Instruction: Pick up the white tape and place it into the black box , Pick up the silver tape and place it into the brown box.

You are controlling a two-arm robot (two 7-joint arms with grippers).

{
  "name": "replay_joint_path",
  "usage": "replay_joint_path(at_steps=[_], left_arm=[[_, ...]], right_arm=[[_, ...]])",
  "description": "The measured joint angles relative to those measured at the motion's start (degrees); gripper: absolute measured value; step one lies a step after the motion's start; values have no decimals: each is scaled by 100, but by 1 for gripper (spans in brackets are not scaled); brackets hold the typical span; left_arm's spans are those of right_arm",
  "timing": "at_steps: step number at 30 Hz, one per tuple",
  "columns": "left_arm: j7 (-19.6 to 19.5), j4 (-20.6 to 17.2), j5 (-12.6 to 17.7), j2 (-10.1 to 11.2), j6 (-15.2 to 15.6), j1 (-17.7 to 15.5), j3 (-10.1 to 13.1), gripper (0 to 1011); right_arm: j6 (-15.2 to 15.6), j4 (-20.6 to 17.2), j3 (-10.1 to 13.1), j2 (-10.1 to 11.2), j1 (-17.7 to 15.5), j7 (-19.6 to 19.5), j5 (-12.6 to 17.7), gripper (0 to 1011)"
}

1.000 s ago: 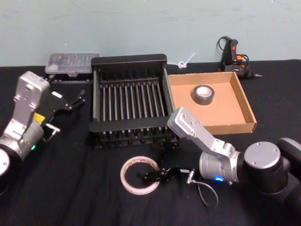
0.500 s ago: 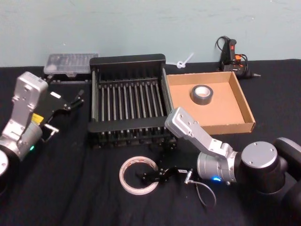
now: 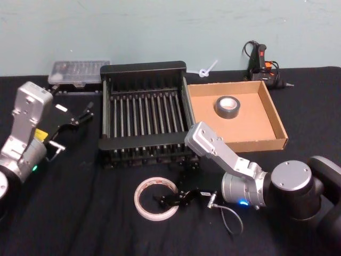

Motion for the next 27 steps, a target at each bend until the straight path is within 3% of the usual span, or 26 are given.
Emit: replay_joint_path(at_steps=[18, 27], left_arm=[[0, 0, 0, 0, 0, 0, 0, 1001], [0, 0, 0, 0, 0, 0, 0, 1001]], right_arm=[[27, 2, -4, -10, 2, -30, -44, 1002], [23, 2, -1, -6, 0, -25, -37, 794]])
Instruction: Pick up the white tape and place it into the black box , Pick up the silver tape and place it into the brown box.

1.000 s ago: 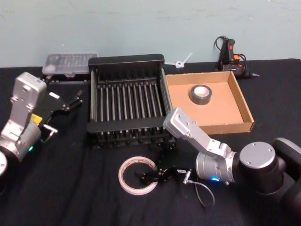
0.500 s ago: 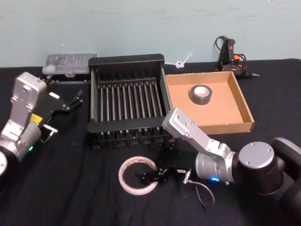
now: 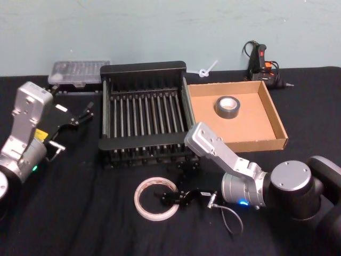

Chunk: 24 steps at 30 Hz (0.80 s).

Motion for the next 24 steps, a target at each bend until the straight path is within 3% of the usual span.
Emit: replay_joint_path(at_steps=[7, 10, 17, 24], left_arm=[[0, 0, 0, 0, 0, 0, 0, 1001], [0, 0, 0, 0, 0, 0, 0, 1001], [0, 0, 0, 0, 0, 0, 0, 1002], [0, 0, 0, 0, 0, 0, 0, 1001]], right_arm=[[-4, 0, 0, 1, 0, 4, 3, 620], [-5, 0, 0, 1, 0, 7, 6, 478], [-8, 0, 0, 1, 0, 7, 9, 253], [-8, 0, 0, 1, 0, 7, 9, 107]])
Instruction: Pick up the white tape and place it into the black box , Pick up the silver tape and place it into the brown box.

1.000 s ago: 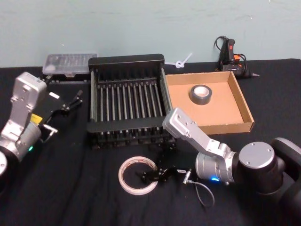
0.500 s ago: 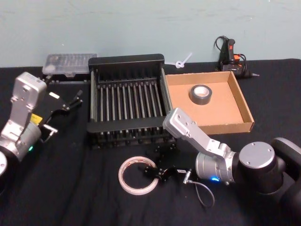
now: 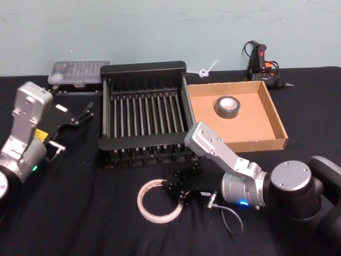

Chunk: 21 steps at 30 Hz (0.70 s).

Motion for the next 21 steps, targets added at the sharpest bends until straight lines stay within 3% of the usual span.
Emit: replay_joint_path(at_steps=[10, 21], left_arm=[[0, 0, 0, 0, 0, 0, 0, 1001], [0, 0, 0, 0, 0, 0, 0, 1001]], right_arm=[[-14, -3, 21, 8, -9, 21, 25, 96], [-323, -255, 179, 213, -81, 306, 358, 96]])
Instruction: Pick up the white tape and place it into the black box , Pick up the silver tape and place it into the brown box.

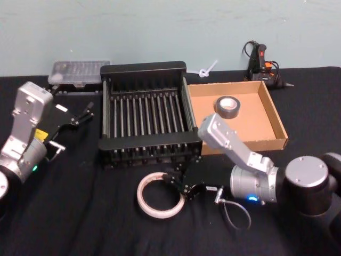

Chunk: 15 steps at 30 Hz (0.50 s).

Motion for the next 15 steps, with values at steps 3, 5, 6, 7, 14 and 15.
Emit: replay_joint_path(at_steps=[3, 5, 6, 7, 14, 15], left_arm=[[0, 0, 0, 0, 0, 0, 0, 1001], [0, 0, 0, 0, 0, 0, 0, 1001], [0, 0, 0, 0, 0, 0, 0, 1001], [0, 0, 0, 0, 0, 0, 0, 1001], [0, 0, 0, 0, 0, 0, 0, 1001], [0, 0, 0, 0, 0, 0, 0, 1002]], right_arm=[[-108, -104, 61, 91, -15, 88, 144, 96], [-170, -191, 125, 164, -24, 136, 269, 96], [-189, -219, 147, 187, -26, 146, 307, 96], [-230, -274, 192, 228, -32, 162, 386, 96], [-357, -432, 391, 341, -20, 116, 680, 96], [-367, -444, 410, 347, -15, 101, 713, 96]])
